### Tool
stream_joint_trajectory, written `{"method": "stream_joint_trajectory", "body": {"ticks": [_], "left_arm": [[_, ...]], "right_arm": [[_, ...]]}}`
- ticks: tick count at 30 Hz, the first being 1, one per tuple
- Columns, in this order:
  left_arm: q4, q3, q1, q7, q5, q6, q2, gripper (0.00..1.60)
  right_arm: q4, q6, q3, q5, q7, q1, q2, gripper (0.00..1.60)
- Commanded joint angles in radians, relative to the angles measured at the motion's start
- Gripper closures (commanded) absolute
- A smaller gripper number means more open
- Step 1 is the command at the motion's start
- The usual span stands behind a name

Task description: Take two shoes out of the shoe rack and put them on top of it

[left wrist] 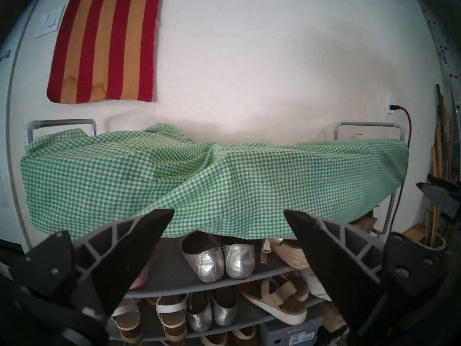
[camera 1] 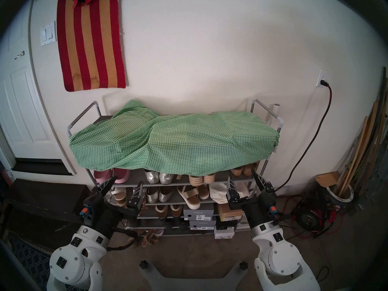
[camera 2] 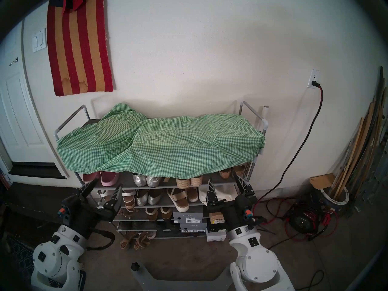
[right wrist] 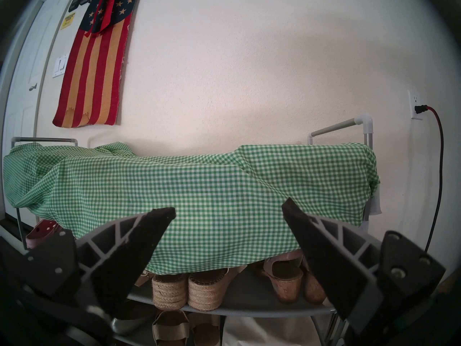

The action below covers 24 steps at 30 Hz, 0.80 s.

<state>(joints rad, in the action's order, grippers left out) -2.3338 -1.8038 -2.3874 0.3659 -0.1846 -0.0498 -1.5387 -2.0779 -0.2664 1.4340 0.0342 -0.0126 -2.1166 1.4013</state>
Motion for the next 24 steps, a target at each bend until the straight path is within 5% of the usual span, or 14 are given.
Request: {"method": "stream_joint_trajectory", "body": {"ticks": [1, 11, 24], "left_arm": [[0.036, -0.02, -0.044, 0.061, 0.026, -0.028, 0.057, 0.0], [0.23, -0.019, 0.029, 0.126, 0.163, -0.195, 0.133, 0.0], [0.479, 0.011, 0.192, 0.063, 0.382, -0.406, 0.157, 0.0]], "right_arm": [[-0.001, 0.0, 0.0, 0.0, 0.0, 0.001, 0.0, 0.0], [-0.001, 0.0, 0.0, 0.0, 0.0, 0.001, 0.0, 0.0], [-0.001, 0.0, 0.0, 0.0, 0.0, 0.001, 0.0, 0.0]]}}
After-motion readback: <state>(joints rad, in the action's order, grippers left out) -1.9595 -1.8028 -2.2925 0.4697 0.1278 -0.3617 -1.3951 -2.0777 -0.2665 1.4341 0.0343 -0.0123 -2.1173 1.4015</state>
